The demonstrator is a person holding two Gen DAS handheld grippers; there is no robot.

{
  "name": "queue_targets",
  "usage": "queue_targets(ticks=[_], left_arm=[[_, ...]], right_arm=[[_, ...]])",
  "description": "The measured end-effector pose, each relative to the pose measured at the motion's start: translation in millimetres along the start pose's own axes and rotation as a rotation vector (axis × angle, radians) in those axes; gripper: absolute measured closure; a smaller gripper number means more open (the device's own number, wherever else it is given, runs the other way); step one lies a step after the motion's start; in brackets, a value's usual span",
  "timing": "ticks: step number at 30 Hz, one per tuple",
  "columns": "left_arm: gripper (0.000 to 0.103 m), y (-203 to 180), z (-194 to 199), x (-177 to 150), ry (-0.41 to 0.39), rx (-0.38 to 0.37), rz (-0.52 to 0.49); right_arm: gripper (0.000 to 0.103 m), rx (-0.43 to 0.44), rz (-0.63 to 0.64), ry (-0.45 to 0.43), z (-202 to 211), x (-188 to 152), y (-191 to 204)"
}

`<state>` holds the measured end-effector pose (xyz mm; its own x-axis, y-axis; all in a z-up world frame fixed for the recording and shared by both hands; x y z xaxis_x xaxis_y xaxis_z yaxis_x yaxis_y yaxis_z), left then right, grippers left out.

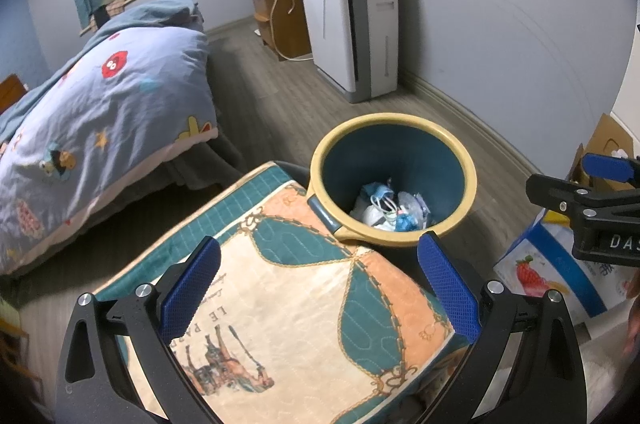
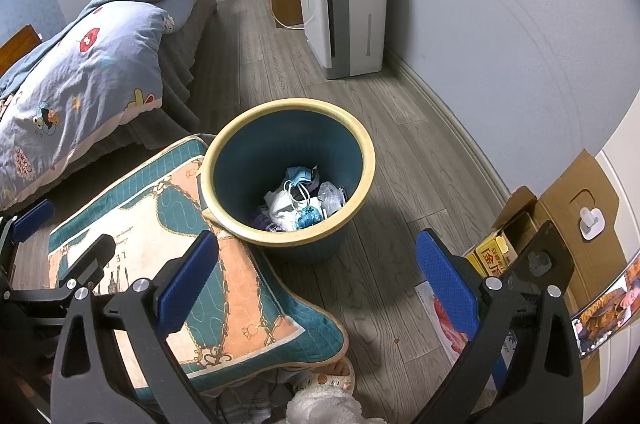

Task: Collect trash

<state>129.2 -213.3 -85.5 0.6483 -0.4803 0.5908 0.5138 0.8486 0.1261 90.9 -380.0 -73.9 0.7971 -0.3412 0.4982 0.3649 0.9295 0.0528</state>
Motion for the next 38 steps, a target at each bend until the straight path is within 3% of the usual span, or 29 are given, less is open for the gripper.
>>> queue_targets(ticks=[31, 38], left_arm=[[0.005, 1.5, -1.1, -5.1, 0.015, -0.001, -0.054], [0.005, 17.5, 3.3, -7.2, 0.045, -0.008, 0.009]], right_arm=[[0.006, 0.001, -0.01, 0.003, 1.3, -0.7, 0.2], [0.006, -0.018, -0.031, 0.045, -6.4, -3.3, 4.3]])
Point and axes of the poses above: each gripper's, at about its wrist camera, not at the fingertips, and z roughly against the way its jaws point, y to its left, x to its top, the point moved 6 cm from there along -z, roughly the way its jaws point, and after that the axes turned 6 degrees about y, right-handed, at the moved point
